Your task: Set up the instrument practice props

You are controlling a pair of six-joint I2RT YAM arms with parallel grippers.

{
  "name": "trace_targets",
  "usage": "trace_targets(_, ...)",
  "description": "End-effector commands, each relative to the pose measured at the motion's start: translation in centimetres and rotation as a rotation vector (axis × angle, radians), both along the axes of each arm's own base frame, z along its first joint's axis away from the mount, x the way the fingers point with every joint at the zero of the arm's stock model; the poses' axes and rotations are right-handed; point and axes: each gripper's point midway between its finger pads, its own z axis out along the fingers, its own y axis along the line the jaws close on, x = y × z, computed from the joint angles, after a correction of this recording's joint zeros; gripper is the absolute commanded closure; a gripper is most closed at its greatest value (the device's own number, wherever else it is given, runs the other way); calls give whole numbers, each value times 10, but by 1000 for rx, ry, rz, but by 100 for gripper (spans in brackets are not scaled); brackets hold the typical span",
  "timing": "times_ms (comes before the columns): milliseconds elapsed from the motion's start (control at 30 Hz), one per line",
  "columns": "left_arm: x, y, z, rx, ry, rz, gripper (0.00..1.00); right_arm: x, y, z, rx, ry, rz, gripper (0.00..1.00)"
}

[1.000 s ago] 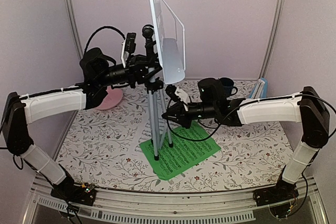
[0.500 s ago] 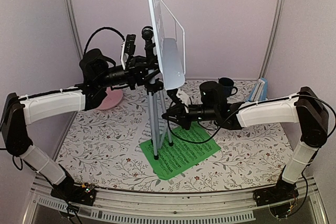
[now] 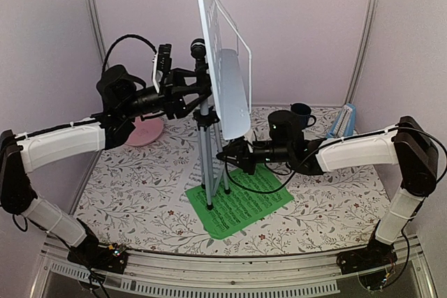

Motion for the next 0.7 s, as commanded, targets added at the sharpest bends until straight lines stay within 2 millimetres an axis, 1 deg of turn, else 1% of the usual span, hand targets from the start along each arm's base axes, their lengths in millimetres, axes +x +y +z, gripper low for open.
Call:
trace_targets(0, -19, 11, 17, -26, -67, 28, 28, 3, -11, -16, -47, 31, -47, 100)
trace_targets(67, -19, 17, 14, -25, -64, 72, 24, 2, -12, -17, -46, 32, -47, 100)
trace_targets(133, -20, 24, 12, -23, -68, 108, 22, 2, -13, -19, -50, 33, -51, 100)
trace_targets(267, -24, 32, 5, 8, -65, 141, 21, 1, -13, -21, -51, 37, -50, 100)
trace_targets(333, -27, 37, -1, 19, -56, 159, 21, 1, -14, -19, -47, 35, -53, 100)
trace_targets(400, -28, 44, -12, 25, -37, 194, 22, 0, -14, -16, -39, 33, -53, 100)
trace_targets(467, -26, 52, -32, 46, -12, 244, 23, 0, -14, -13, -32, 30, -50, 100)
trace_targets(567, -26, 60, -78, 126, 22, 297, 26, -2, -14, -15, -33, 31, -42, 100)
trace_targets(667, -24, 59, -121, 229, 54, 301, 29, -3, -15, -16, -36, 27, -37, 100)
